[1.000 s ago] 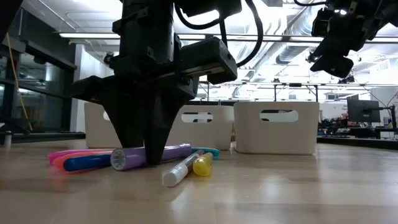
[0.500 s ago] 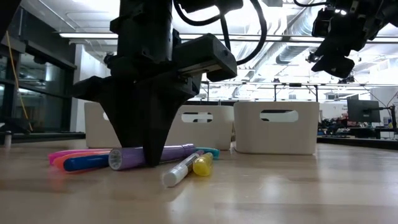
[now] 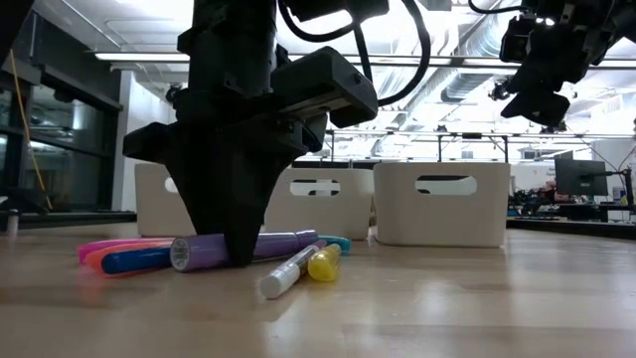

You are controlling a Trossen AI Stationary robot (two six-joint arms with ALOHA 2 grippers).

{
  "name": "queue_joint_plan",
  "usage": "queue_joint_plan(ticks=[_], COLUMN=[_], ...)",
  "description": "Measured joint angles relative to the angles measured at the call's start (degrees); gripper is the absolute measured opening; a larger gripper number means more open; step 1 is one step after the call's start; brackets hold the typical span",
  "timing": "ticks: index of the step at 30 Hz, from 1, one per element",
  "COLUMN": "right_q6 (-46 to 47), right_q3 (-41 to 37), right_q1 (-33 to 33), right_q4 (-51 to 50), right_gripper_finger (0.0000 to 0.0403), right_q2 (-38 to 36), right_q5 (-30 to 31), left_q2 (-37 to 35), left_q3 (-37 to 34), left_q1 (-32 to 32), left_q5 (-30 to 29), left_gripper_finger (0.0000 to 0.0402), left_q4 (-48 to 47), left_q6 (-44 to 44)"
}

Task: Pick & Place Markers
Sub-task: Put the violet highlighter into the right white bin

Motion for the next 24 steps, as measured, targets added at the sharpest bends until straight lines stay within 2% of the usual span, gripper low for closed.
queue_joint_plan(ticks=[8, 12, 17, 24], right_q6=[0.1, 0.0, -0.2, -1.4], right_q3=[0.0, 0.0, 0.0, 0.0], right_q1=[0.0, 0.0, 0.0, 0.0], right_q4=[0.0, 0.0, 0.0, 0.5], right_gripper_finger=[0.0181, 0.0181, 0.0181, 0.0181], right_q2=[0.0, 0.0, 0.0, 0.0], right_q5=[0.0, 0.0, -0.1, -0.4], left_q2=[0.0, 0.6, 1.2, 1.1], left_q3=[0.3, 4.3, 9.9, 16.5], left_q1=[0.0, -0.1, 0.0, 0.0], left_q5=[0.5, -0.5, -5.2, -9.5], left_gripper_finger=[0.0060, 0.0060, 0.0060, 0.0060], left_q4=[-0.5, -6.2, -14.1, -18.2], left_q6=[0.9, 2.9, 5.6, 5.2])
